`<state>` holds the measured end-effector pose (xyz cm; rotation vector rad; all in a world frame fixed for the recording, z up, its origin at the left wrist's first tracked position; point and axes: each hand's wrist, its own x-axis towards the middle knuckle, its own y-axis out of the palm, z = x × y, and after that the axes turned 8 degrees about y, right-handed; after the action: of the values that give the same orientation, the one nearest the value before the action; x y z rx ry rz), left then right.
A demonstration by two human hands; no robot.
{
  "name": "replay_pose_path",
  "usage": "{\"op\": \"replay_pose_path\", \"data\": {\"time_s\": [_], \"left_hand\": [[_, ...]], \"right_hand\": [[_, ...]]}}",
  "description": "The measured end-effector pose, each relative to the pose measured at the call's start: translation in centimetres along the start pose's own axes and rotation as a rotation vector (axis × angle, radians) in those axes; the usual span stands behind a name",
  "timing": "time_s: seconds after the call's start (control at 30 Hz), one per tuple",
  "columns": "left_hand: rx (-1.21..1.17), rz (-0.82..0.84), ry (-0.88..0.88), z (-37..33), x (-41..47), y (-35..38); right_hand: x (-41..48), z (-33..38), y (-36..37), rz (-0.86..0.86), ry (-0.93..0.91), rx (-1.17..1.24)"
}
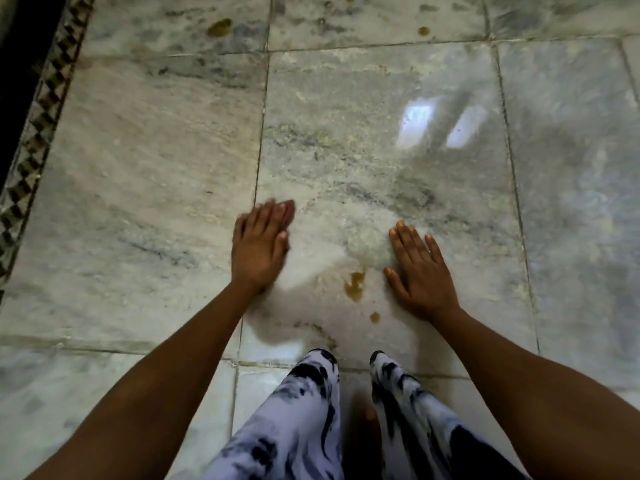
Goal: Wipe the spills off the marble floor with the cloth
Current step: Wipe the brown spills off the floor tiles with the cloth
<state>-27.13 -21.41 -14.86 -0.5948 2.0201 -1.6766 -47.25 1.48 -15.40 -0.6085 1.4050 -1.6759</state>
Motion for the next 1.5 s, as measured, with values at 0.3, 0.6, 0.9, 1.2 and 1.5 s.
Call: {"op": "replay_pose_path", "data": {"time_s": [0.3,0.6,0.9,1.2,1.5], "left_hand": [[-0.058,0.105,0.236,-6.3,-5.4,0.9],[-0.03,-0.003,-0.089,-0.7,-8.4,0.8],[-0.124,0.152,0.317,-9.4,-7.0,1.3],[-0.213,0.173,0.432,-13.6,-0.9,1.6],[-0.068,0.129,0.276,-7.2,-2.1,1.2]], "right_hand": [[-0.1,0.1,0.1,-0.003,-0.02,-0.017],[-1.0,-0.5,0.0,0.018,0.016,-0.021],[-5.3,-3.8,-0.2,0.007,0.159,-0.055],[-6.2,-4.3,0.1,-0.031,0.205,-0.021],[-6.1,-4.4,0.2,-0.043,0.181,-0.015]]}}
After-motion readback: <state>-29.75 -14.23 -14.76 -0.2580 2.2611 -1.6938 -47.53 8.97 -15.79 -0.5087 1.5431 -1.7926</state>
